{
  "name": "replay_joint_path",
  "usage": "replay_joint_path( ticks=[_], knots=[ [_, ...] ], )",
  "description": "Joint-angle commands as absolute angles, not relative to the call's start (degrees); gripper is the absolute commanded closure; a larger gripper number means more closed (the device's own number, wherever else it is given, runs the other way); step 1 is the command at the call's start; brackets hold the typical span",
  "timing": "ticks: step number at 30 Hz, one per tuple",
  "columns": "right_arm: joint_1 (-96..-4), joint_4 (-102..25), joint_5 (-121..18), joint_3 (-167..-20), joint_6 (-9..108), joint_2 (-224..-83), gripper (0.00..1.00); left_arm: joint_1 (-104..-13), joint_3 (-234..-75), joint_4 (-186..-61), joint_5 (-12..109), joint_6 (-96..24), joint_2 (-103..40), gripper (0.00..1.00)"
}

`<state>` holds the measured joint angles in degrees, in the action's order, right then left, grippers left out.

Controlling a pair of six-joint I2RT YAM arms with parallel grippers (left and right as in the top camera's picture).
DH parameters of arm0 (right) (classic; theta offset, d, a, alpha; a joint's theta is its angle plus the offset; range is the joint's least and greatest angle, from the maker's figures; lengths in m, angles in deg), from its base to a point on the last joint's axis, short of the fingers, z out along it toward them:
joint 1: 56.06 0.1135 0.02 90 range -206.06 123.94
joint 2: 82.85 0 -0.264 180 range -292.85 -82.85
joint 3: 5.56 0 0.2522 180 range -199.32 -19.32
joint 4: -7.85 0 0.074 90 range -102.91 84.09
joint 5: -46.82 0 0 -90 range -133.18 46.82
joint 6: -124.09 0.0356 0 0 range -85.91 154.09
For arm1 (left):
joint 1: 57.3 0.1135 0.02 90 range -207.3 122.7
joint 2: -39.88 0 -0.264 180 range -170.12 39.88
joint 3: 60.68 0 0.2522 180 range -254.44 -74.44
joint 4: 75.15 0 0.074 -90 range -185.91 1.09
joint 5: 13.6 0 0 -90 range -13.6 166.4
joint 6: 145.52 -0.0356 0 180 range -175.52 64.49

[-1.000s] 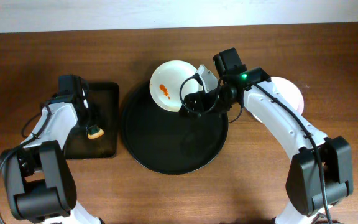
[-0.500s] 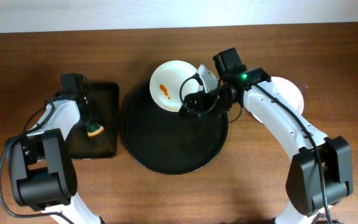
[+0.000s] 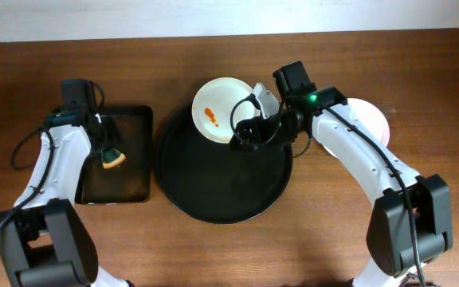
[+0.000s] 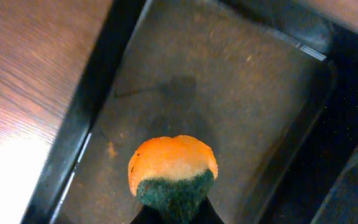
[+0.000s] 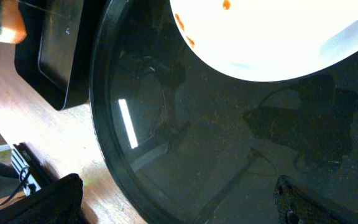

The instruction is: Clean dirty plates on tray and stack at the side

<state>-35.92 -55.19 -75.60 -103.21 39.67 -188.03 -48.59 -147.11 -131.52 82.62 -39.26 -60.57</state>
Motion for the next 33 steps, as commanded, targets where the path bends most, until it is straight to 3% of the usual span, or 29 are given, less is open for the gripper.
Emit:
replay_joint_path(
  ticks=[1,4,9,13,14,16,18,26,27,28,29,33],
  knots=[
    [-35.83,-55.17,-75.49,-104.09,39.50,-187.84,0.01,-48.39,-145.95,-131.68,83.08,-39.35,-62.97,0.45],
    [-35.83,-55.17,-75.49,-104.09,39.50,-187.84,0.01,-48.39,-145.95,-133.62,83.08,-39.33,-63.32,0.29],
    [-35.83,-55.17,-75.49,-104.09,39.50,-187.84,0.01,-48.52,-142.80,-136.88,81.13,-37.82,-63.32,0.27],
    [-35.83,-55.17,-75.49,-104.09,39.50,-187.84,0.01,-48.50,-132.09,-124.68,81.15,-36.86,-63.32,0.28],
    [-35.83,-55.19,-75.49,-104.09,39.50,-187.84,0.01,-48.50,-130.08,-120.75,81.11,-36.42,-63.32,0.31],
    [-35.83,-55.17,-75.49,-104.09,39.50,-187.84,0.01,-48.50,-126.80,-113.93,80.30,-35.37,-63.32,0.56],
    [-35.83,-55.17,-75.49,-104.09,39.50,-187.84,0.01,-48.50,-127.35,-114.52,80.26,-35.42,-63.04,0.99],
    [-35.83,-55.17,-75.49,-104.09,39.50,-187.84,0.01,-48.50,-133.10,-125.71,80.28,-35.42,-54.29,1.00],
    [-35.83,-55.17,-75.49,-104.09,39.50,-187.84,0.01,-48.50,-132.94,-125.93,80.28,-35.42,-54.40,0.72],
    [-35.83,-55.17,-75.49,-104.09,39.50,-187.84,0.01,-48.50,-132.94,-126.12,80.28,-35.44,-54.40,0.34],
    [-35.83,-55.17,-75.49,-104.09,39.50,-187.84,0.01,-48.50,-132.94,-125.73,80.28,-35.44,-54.38,0.26],
    [-35.83,-55.17,-75.49,-104.09,39.50,-187.84,0.01,-48.50,-132.94,-122.28,81.37,-35.42,-54.40,0.25]
  ],
)
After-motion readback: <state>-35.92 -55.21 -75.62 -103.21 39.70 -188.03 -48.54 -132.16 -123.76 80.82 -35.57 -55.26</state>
